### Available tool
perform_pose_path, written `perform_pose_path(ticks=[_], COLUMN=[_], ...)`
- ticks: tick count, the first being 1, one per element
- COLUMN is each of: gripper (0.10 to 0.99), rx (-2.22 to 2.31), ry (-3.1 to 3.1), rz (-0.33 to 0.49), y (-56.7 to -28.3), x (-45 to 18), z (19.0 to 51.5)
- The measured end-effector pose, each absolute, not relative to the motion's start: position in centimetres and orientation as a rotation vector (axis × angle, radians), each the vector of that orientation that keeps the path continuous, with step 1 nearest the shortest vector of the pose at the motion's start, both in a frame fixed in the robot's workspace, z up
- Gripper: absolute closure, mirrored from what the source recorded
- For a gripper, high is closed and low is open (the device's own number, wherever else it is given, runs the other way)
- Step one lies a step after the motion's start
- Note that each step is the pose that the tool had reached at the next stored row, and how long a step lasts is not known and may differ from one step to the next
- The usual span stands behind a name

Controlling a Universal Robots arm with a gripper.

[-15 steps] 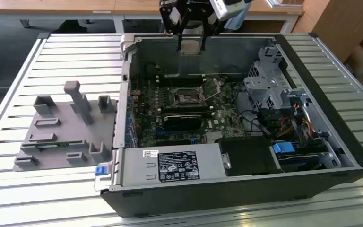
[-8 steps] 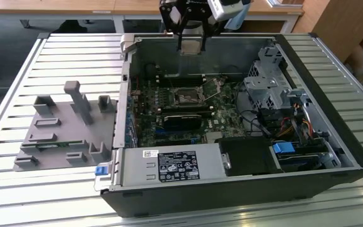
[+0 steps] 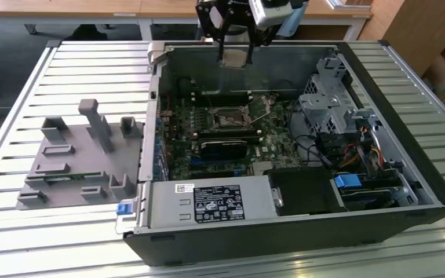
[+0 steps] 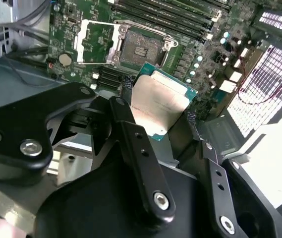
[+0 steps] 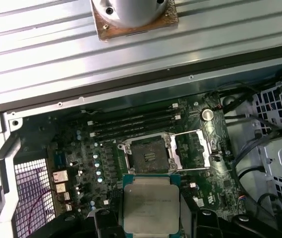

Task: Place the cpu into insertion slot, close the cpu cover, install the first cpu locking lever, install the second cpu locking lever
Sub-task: 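Place the cpu into insertion slot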

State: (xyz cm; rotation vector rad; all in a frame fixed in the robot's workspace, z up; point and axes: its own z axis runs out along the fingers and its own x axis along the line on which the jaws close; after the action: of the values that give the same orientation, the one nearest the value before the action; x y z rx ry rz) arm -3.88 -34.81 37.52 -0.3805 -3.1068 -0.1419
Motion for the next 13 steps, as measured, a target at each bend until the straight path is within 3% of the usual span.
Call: perform_pose_path(ticks=[13], gripper=[0.545], rx=[-0.613], ry=[-3.076], rz=[-0.143], y=[-34.81], x=[-3.88], z=[37.49])
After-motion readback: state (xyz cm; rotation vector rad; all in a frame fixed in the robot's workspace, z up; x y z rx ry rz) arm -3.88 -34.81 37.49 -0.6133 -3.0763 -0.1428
